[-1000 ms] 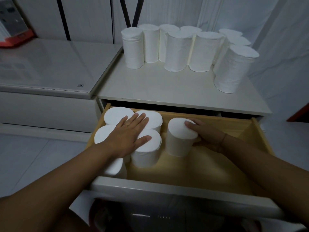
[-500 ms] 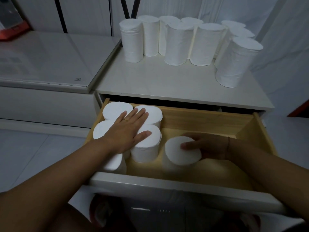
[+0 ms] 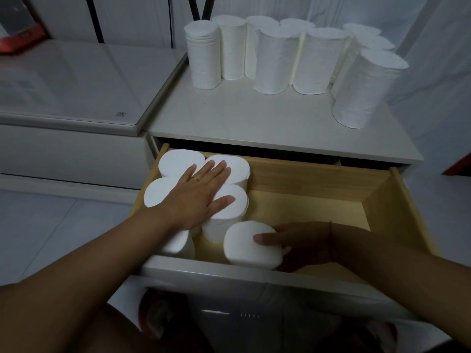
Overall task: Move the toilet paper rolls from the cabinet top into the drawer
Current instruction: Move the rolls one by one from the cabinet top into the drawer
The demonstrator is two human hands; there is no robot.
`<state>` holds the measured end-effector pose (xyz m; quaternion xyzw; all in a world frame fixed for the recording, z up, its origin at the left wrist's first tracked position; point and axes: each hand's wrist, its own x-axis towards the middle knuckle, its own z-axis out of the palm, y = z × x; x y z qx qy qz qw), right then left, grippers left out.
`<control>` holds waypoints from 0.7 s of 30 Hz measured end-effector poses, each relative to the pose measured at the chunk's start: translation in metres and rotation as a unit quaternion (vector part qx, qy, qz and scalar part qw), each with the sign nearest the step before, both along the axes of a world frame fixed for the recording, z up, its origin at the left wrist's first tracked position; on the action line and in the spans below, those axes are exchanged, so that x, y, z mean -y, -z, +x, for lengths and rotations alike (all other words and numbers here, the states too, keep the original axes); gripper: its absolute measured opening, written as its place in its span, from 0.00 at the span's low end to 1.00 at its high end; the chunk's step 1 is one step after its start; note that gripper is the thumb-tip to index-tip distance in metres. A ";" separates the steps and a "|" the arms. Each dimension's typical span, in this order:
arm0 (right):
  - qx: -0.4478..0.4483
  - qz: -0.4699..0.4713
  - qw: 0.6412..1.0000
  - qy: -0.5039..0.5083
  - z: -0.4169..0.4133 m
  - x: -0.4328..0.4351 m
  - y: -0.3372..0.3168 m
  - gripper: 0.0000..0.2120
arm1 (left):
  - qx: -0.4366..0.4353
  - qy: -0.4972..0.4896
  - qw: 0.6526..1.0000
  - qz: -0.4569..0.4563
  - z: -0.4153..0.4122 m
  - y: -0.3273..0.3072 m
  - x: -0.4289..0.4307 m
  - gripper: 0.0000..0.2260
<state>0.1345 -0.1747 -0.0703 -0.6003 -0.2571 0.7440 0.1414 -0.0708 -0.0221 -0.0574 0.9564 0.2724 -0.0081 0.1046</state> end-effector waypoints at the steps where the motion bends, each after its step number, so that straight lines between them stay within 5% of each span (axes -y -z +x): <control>1: -0.017 -0.028 0.999 0.007 0.002 0.002 0.000 0.39 | 0.000 0.001 1.000 0.000 0.000 0.000 0.000 0.32; 9: -0.104 -0.027 0.992 0.066 -0.021 -0.009 0.004 0.37 | -0.004 0.002 1.000 0.003 0.001 0.001 -0.001 0.33; 16: -0.086 -0.006 0.994 0.059 -0.045 -0.020 0.000 0.38 | -0.010 0.002 1.000 0.006 0.001 0.000 0.000 0.34; 21: -0.096 0.017 0.993 0.062 -0.061 -0.026 -0.002 0.17 | -0.009 0.004 1.000 0.011 0.000 0.001 -0.002 0.34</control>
